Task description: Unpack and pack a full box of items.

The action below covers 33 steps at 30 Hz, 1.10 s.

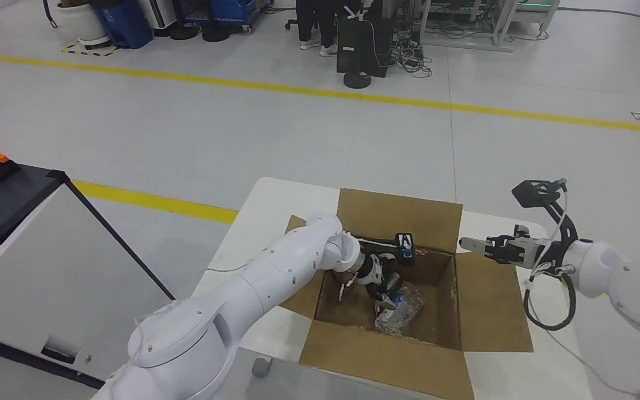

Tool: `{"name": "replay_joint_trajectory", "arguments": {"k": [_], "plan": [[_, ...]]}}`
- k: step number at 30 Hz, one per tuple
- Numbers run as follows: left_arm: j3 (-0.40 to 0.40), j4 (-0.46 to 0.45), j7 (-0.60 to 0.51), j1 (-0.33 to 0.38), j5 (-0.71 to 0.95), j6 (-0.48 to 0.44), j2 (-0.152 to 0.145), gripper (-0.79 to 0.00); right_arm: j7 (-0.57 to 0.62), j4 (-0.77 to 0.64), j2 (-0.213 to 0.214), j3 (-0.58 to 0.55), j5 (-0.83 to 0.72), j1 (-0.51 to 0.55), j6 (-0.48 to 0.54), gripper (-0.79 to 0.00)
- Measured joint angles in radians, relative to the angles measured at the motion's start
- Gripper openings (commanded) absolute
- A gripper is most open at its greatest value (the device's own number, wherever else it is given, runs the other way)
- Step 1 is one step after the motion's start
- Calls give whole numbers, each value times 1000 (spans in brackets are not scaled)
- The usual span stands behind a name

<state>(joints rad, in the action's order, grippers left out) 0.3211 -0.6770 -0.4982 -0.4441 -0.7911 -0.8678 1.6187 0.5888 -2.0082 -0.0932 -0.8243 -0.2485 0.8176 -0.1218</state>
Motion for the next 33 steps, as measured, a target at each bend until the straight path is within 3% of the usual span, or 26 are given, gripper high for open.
{"name": "replay_joint_trajectory", "arguments": {"k": [4, 10, 16, 21, 23, 33], "plan": [[23, -62, -36, -14, -4, 35, -21, 0, 0, 0, 0, 0, 0, 0, 0, 0], [96, -230, -119, -64, 39, 43, -85, 0, 0, 0, 0, 0, 0, 0, 0, 0], [231, -499, -229, -157, 30, 87, -187, 0, 0, 0, 0, 0, 0, 0, 0, 0], [380, -747, -335, -292, 30, 117, -274, 0, 0, 0, 0, 0, 0, 0, 0, 0], [407, -792, -346, -315, 32, 118, -284, 0, 0, 0, 0, 0, 0, 0, 0, 0], [401, -779, -344, -312, 32, 118, -283, 0, 0, 0, 0, 0, 0, 0, 0, 0]]}}
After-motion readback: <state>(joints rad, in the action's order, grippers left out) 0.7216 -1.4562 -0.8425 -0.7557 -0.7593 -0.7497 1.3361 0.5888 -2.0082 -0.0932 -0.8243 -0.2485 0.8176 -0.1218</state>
